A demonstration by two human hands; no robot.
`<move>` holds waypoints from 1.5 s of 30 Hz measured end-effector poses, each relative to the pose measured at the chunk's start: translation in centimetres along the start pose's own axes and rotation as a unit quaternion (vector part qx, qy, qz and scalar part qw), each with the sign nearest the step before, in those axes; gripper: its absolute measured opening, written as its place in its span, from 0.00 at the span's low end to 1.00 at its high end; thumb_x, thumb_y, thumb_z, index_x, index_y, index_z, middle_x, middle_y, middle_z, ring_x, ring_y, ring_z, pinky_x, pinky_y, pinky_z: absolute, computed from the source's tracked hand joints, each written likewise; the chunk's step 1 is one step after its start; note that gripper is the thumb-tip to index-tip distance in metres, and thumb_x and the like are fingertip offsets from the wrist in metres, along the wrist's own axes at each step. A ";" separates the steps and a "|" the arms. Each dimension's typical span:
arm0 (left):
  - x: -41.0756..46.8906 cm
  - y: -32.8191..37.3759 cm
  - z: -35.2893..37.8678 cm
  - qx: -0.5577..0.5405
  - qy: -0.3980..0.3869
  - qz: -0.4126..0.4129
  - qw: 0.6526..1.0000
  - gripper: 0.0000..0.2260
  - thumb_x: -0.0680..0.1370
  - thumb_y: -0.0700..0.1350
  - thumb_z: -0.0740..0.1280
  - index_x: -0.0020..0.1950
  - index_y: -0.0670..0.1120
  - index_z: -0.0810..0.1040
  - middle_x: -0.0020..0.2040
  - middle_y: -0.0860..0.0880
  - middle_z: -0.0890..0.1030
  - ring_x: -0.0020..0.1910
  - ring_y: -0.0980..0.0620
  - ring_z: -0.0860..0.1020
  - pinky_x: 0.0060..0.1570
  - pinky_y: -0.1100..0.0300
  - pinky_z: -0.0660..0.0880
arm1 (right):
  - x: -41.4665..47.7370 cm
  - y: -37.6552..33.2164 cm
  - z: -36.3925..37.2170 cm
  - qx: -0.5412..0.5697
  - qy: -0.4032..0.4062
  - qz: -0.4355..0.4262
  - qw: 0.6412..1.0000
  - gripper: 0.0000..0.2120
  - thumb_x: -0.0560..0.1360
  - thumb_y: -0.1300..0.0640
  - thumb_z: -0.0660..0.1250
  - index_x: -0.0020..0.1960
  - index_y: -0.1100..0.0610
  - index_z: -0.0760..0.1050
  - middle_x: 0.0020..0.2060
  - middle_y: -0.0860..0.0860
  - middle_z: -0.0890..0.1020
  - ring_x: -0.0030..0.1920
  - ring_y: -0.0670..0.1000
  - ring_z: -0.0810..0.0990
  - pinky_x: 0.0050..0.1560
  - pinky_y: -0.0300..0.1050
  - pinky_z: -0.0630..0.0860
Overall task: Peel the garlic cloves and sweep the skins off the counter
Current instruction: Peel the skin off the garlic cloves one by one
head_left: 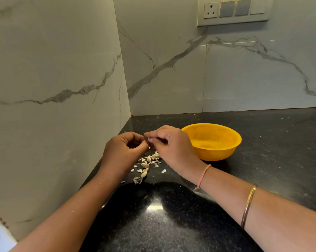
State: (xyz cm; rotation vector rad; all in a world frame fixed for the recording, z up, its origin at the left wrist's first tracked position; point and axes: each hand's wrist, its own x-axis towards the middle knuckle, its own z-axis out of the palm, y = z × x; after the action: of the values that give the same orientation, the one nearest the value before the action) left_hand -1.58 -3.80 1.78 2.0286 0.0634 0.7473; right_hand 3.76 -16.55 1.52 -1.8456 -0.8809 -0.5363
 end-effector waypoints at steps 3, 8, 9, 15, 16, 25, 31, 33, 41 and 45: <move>0.0 0.0 0.1 0.014 0.003 0.005 1.000 0.08 0.72 0.42 0.71 0.34 0.53 0.80 0.27 0.57 0.79 0.28 0.63 0.75 0.29 0.73 0.69 | -0.1 -0.1 0.2 -0.003 0.004 -0.013 1.000 0.09 0.72 0.67 0.69 0.50 0.61 0.83 0.43 0.53 0.83 0.41 0.43 0.77 0.43 0.28 0.74; 0.0 0.0 0.1 -0.009 0.011 -0.005 1.000 0.09 0.72 0.42 0.71 0.34 0.53 0.80 0.29 0.55 0.81 0.29 0.62 0.76 0.31 0.71 0.72 | -0.2 -0.4 0.1 -0.002 0.004 -0.023 1.000 0.09 0.72 0.67 0.68 0.50 0.60 0.83 0.43 0.53 0.83 0.42 0.43 0.78 0.43 0.28 0.74; 0.0 0.0 0.1 -0.021 0.008 -0.012 1.000 0.08 0.72 0.42 0.71 0.34 0.52 0.80 0.29 0.54 0.81 0.30 0.60 0.77 0.34 0.67 0.74 | -0.2 -0.4 0.1 0.004 0.003 -0.011 1.000 0.09 0.72 0.67 0.68 0.50 0.60 0.83 0.44 0.53 0.83 0.42 0.43 0.78 0.43 0.28 0.75; 0.1 0.3 0.2 -0.120 -0.022 -0.070 0.990 0.03 0.73 0.40 0.70 0.40 0.45 0.82 0.36 0.45 0.83 0.35 0.51 0.79 0.42 0.57 0.79 | 0.1 0.1 0.1 0.101 0.004 0.084 0.991 0.10 0.74 0.65 0.68 0.54 0.58 0.79 0.43 0.53 0.83 0.43 0.50 0.83 0.47 0.50 0.81; 0.1 0.4 0.2 -0.132 -0.020 -0.075 0.988 0.03 0.73 0.40 0.70 0.40 0.44 0.82 0.35 0.45 0.83 0.34 0.52 0.79 0.40 0.60 0.78 | 0.1 0.1 0.1 0.114 0.007 0.090 0.989 0.08 0.73 0.65 0.69 0.51 0.56 0.78 0.41 0.53 0.83 0.42 0.50 0.83 0.45 0.51 0.81; 0.1 0.3 0.1 -0.153 0.004 -0.081 0.985 0.05 0.73 0.37 0.69 0.39 0.44 0.81 0.32 0.50 0.82 0.31 0.56 0.79 0.38 0.64 0.78 | -0.3 -0.2 0.4 0.126 -0.013 0.051 0.991 0.09 0.71 0.67 0.70 0.45 0.55 0.76 0.41 0.54 0.83 0.42 0.49 0.83 0.44 0.46 0.81; 0.3 0.3 0.2 -0.164 0.010 -0.087 0.983 0.05 0.74 0.37 0.69 0.39 0.45 0.81 0.31 0.51 0.82 0.30 0.56 0.78 0.36 0.65 0.78 | -0.2 -0.2 0.4 0.138 0.004 0.057 0.989 0.09 0.71 0.67 0.70 0.43 0.53 0.76 0.40 0.52 0.82 0.41 0.49 0.82 0.44 0.45 0.81; 0.3 0.4 0.2 -0.184 0.013 -0.091 0.979 0.05 0.74 0.37 0.68 0.40 0.45 0.81 0.31 0.51 0.82 0.30 0.57 0.79 0.34 0.66 0.77 | -0.2 -0.2 0.4 0.139 0.003 0.059 0.989 0.09 0.71 0.66 0.70 0.43 0.53 0.76 0.39 0.51 0.82 0.40 0.49 0.82 0.43 0.45 0.81; 0.3 0.3 0.0 -0.216 -0.012 -0.113 0.970 0.05 0.74 0.37 0.68 0.40 0.43 0.81 0.30 0.51 0.82 0.30 0.57 0.79 0.34 0.67 0.77 | -0.2 0.0 0.5 0.142 0.002 0.075 0.987 0.08 0.71 0.66 0.71 0.42 0.53 0.77 0.37 0.54 0.83 0.38 0.51 0.83 0.37 0.41 0.79; 0.3 0.2 0.0 -0.221 -0.014 -0.122 0.968 0.05 0.75 0.36 0.67 0.40 0.42 0.80 0.30 0.50 0.81 0.29 0.58 0.79 0.34 0.67 0.77 | -0.2 -0.1 0.5 0.151 -0.006 0.086 0.985 0.10 0.71 0.66 0.71 0.40 0.51 0.77 0.37 0.55 0.84 0.38 0.51 0.83 0.39 0.44 0.81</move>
State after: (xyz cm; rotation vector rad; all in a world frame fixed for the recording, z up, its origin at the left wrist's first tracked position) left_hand -1.33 -3.85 2.11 1.5709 0.1175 0.5216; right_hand 3.55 -16.16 1.22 -1.6280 -0.7557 -0.2666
